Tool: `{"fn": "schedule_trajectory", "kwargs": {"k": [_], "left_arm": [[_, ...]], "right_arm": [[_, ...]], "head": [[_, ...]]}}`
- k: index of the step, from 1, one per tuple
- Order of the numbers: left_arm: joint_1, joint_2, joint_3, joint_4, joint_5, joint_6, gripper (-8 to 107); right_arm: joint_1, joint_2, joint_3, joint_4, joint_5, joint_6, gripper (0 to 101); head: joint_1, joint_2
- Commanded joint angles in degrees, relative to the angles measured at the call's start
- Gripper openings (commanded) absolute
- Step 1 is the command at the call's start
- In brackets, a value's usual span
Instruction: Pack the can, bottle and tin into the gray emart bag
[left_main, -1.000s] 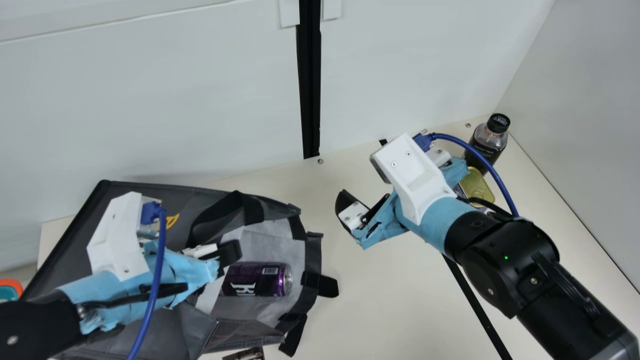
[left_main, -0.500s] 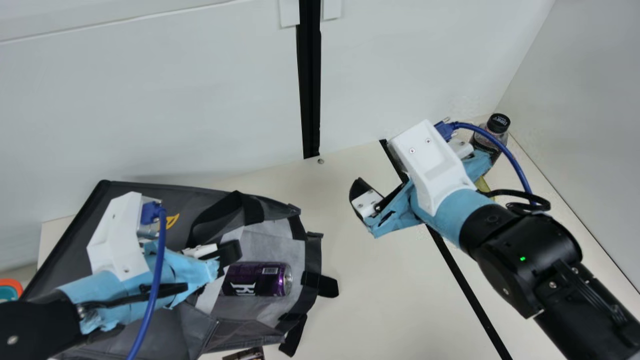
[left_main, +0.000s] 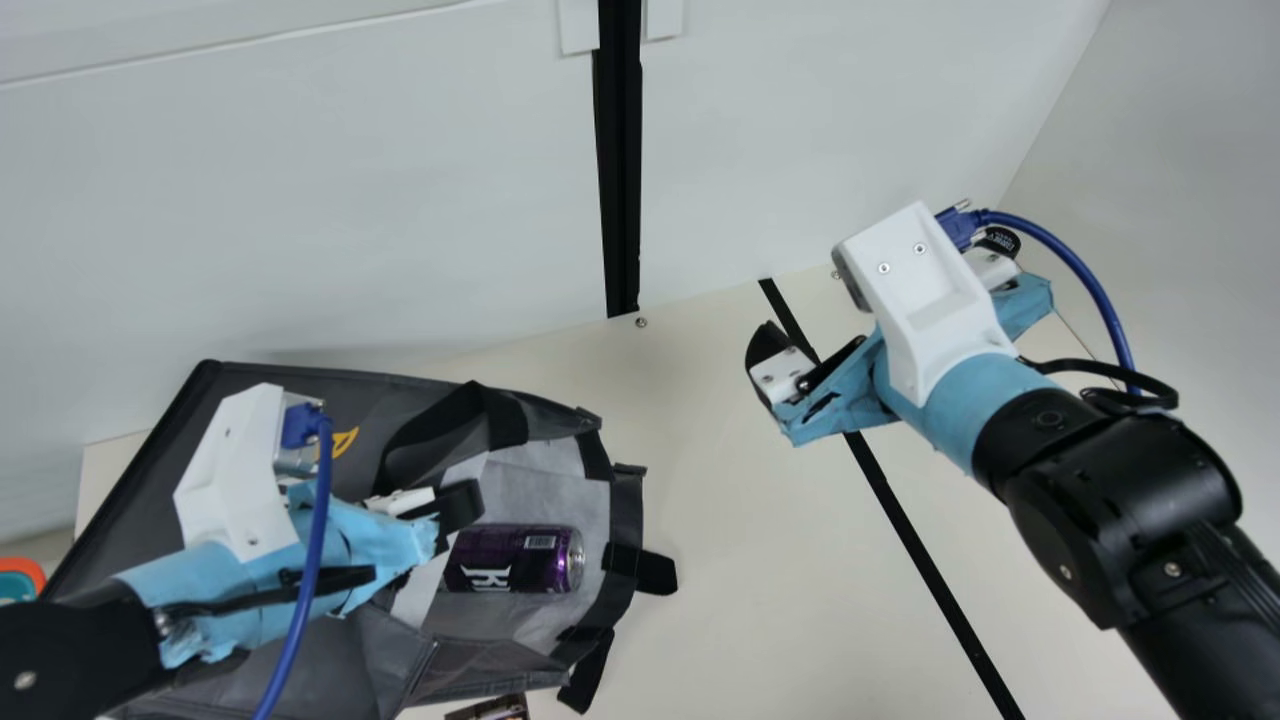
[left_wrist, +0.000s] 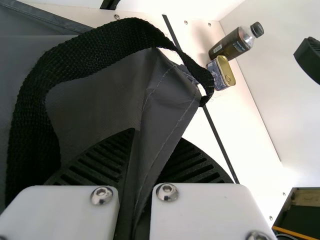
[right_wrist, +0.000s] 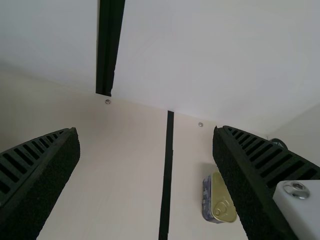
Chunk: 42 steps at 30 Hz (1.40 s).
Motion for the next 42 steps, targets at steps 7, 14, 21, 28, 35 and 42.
{"fn": "schedule_trajectory", "kwargs": {"k": [7, 14, 21, 28, 35, 42], "left_arm": [[0.00, 0.00, 0.00, 0.00, 0.00, 0.00, 10], [0.00, 0.00, 0.00, 0.00, 0.00, 0.00, 10], [0.00, 0.00, 0.00, 0.00, 0.00, 0.00, 10], [0.00, 0.00, 0.00, 0.00, 0.00, 0.00, 10], [0.00, 0.00, 0.00, 0.00, 0.00, 0.00, 10], [0.00, 0.00, 0.00, 0.00, 0.00, 0.00, 10]], "right_arm": [[-3.51, -0.29, -2.65, 1.92, 3.43, -2.72, 91], [-6.11, -0.98, -5.36, 1.76, 7.93, -2.93, 91], [-7.31, -2.22, -7.71, -0.17, 13.61, -0.71, 91], [-7.26, -3.44, -10.21, -2.67, 19.68, 2.21, 91], [-7.43, -4.47, -12.71, -4.48, 24.81, 3.37, 91], [-9.35, -5.69, -14.03, -4.47, 28.25, 3.60, 91]], "head": [[-1.30, -0.05], [-1.30, -0.05], [-1.30, -0.05], [-1.30, -0.05], [-1.30, -0.05], [-1.30, -0.05]]}}
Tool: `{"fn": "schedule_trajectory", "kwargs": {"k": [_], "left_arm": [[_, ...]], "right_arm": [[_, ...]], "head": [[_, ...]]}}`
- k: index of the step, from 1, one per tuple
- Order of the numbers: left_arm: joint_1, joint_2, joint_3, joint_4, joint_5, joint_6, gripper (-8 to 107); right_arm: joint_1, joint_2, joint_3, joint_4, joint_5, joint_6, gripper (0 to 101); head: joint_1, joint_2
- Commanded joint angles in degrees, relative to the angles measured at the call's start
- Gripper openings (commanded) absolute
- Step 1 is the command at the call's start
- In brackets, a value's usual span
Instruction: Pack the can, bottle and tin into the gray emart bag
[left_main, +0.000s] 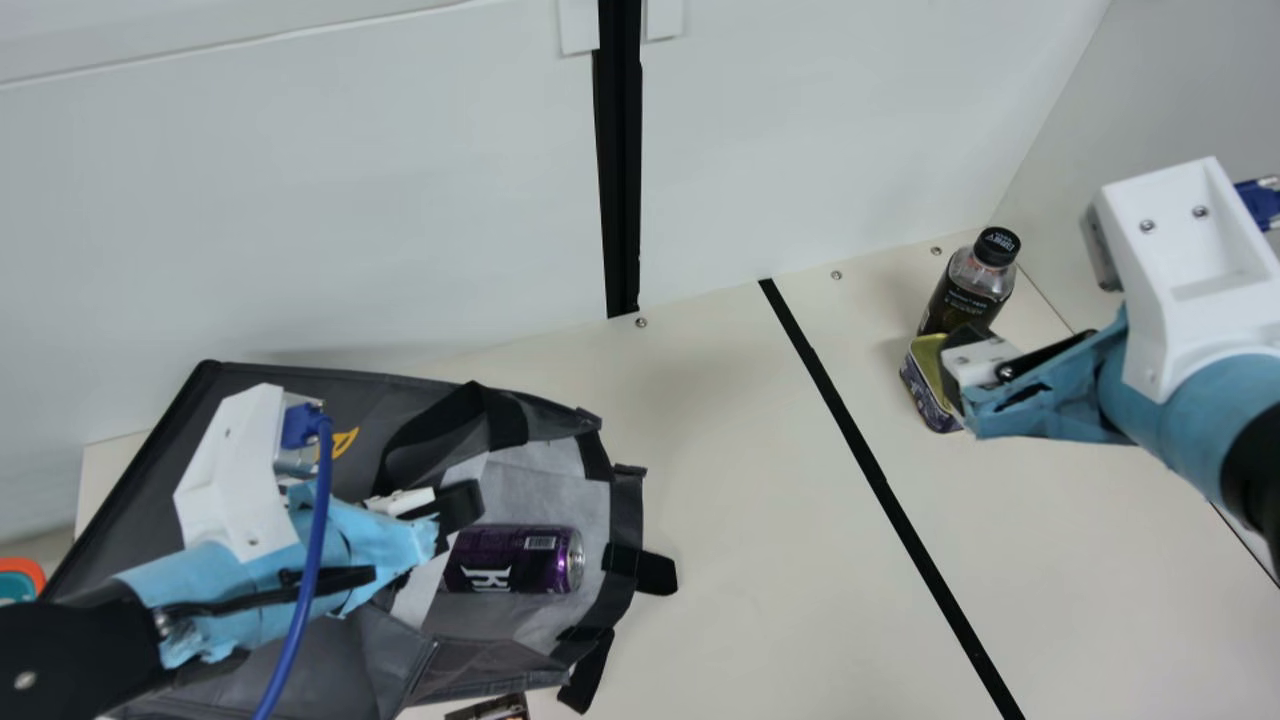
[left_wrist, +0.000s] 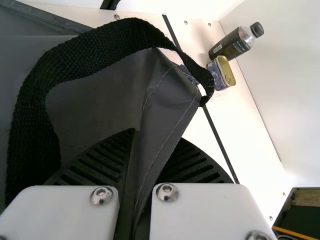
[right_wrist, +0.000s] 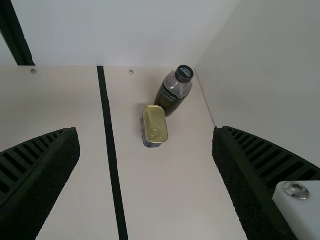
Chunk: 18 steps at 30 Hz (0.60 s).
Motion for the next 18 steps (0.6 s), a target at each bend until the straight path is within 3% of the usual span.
{"fn": "schedule_trajectory", "kwargs": {"k": [1, 18], "left_arm": [[0.00, 0.00, 0.00, 0.00, 0.00, 0.00, 10], [0.00, 0.00, 0.00, 0.00, 0.00, 0.00, 10]], "right_arm": [[-0.75, -0.34, -0.04, 0.27, 0.79, 0.07, 91], [-5.37, -3.42, 0.56, 0.02, 5.49, 2.27, 91]], "head": [[-1.30, -0.05], [-1.30, -0.05]]}}
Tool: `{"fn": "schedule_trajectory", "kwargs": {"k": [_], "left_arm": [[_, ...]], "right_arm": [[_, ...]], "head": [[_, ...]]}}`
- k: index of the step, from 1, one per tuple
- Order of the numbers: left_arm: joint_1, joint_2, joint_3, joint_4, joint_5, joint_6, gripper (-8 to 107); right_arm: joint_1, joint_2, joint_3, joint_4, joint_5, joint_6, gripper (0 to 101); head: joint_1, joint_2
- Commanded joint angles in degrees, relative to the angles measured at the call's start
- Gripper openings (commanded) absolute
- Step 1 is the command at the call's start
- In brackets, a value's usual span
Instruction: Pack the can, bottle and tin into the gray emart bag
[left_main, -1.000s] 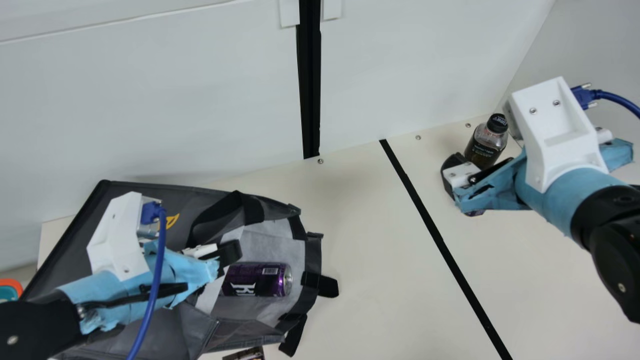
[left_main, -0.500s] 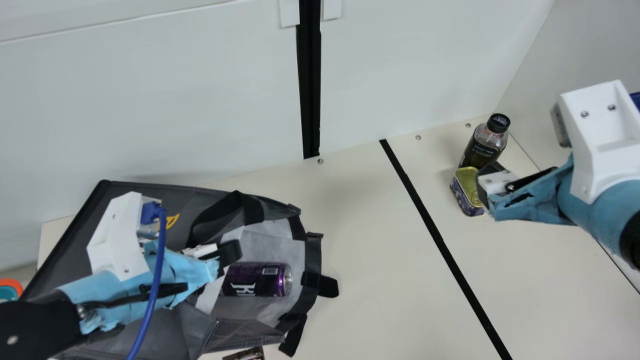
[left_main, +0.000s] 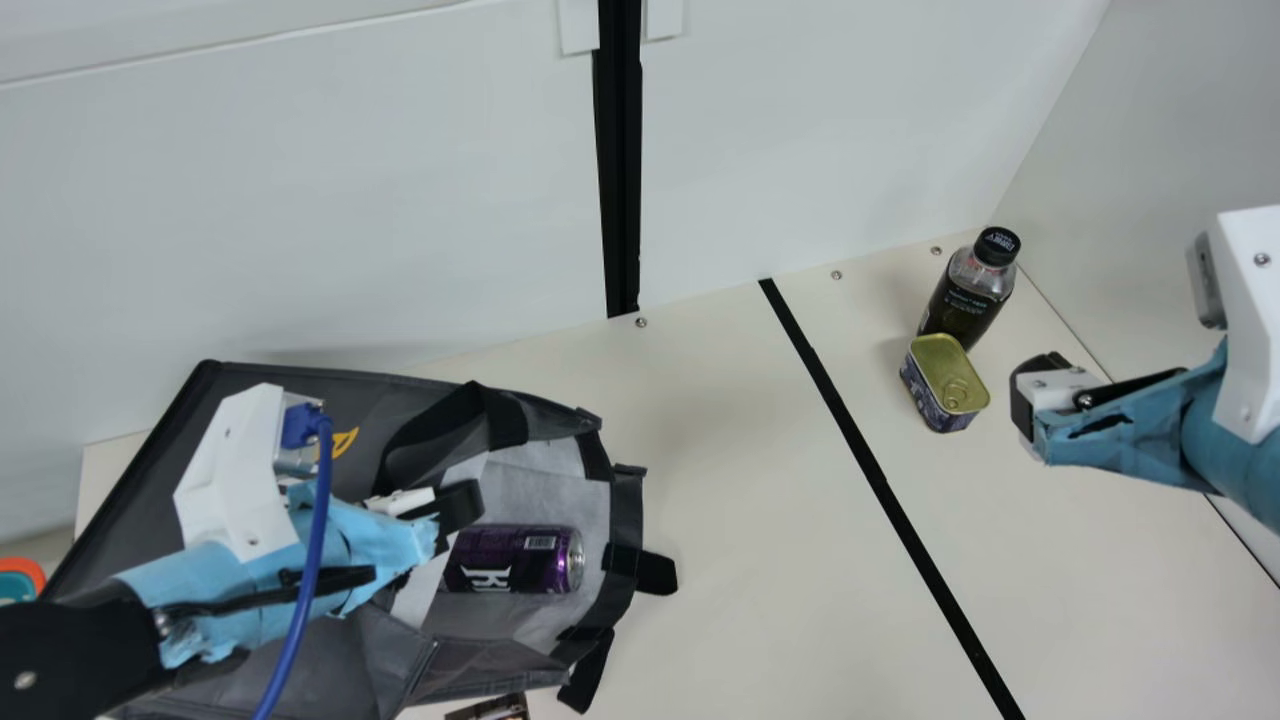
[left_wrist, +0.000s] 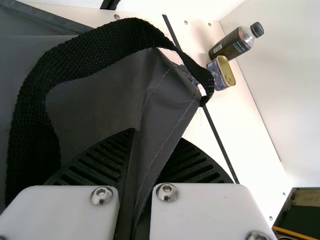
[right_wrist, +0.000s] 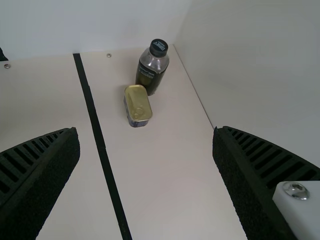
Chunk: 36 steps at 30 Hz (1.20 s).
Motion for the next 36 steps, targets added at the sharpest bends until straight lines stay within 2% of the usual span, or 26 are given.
{"fn": "schedule_trajectory", "kwargs": {"k": [1, 12, 36], "left_arm": [[0.00, 0.00, 0.00, 0.00, 0.00, 0.00, 10], [0.00, 0.00, 0.00, 0.00, 0.00, 0.00, 10], [0.00, 0.00, 0.00, 0.00, 0.00, 0.00, 10]], "right_arm": [[-0.10, -0.13, 0.43, -0.57, 0.54, 0.36, 91], [-2.78, -0.80, 3.24, -0.63, 0.54, 0.73, 91], [-5.31, -1.64, 4.89, 1.08, 0.54, -1.92, 91]], "head": [[-1.30, -0.05], [-1.30, -0.05], [-1.30, -0.05]]}}
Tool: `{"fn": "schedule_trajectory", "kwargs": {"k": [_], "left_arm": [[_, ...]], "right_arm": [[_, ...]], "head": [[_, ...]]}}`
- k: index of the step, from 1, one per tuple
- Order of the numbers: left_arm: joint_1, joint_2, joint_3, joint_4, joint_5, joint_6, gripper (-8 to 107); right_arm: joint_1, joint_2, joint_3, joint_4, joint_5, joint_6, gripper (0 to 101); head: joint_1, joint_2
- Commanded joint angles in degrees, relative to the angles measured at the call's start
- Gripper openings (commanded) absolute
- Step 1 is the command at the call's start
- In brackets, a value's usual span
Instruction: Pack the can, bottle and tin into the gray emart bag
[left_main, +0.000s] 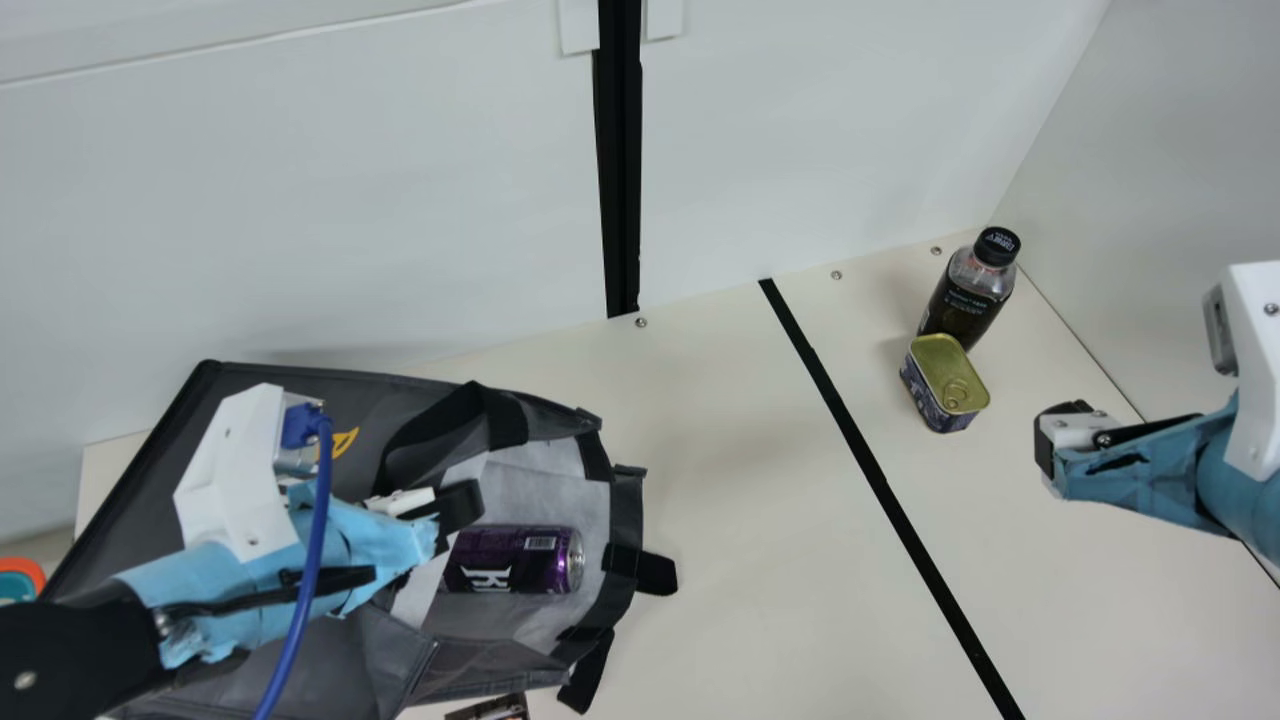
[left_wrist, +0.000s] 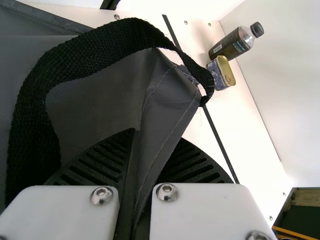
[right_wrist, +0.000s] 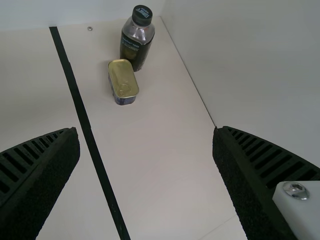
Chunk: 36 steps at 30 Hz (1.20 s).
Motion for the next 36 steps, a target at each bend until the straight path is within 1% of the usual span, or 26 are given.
{"fn": "schedule_trajectory", "kwargs": {"k": [1, 10, 18, 25, 36], "left_arm": [[0.00, 0.00, 0.00, 0.00, 0.00, 0.00, 10], [0.00, 0.00, 0.00, 0.00, 0.00, 0.00, 10], [0.00, 0.00, 0.00, 0.00, 0.00, 0.00, 10], [0.00, 0.00, 0.00, 0.00, 0.00, 0.00, 10], [0.00, 0.00, 0.00, 0.00, 0.00, 0.00, 10]], "right_arm": [[-0.01, 0.09, 0.04, -0.03, -0.01, -0.17, 91], [0.39, 1.80, -0.87, -0.16, -0.01, -0.59, 91], [0.14, 4.75, -3.19, -0.14, -0.01, -0.99, 91], [-0.81, 8.71, -6.71, 0.40, -0.01, -1.94, 91], [-2.04, 16.32, -13.32, 1.41, -0.01, -3.10, 91]], "head": [[-1.30, -0.05], [-1.30, -0.05], [-1.30, -0.05], [-1.30, -0.05], [-1.30, -0.05]]}}
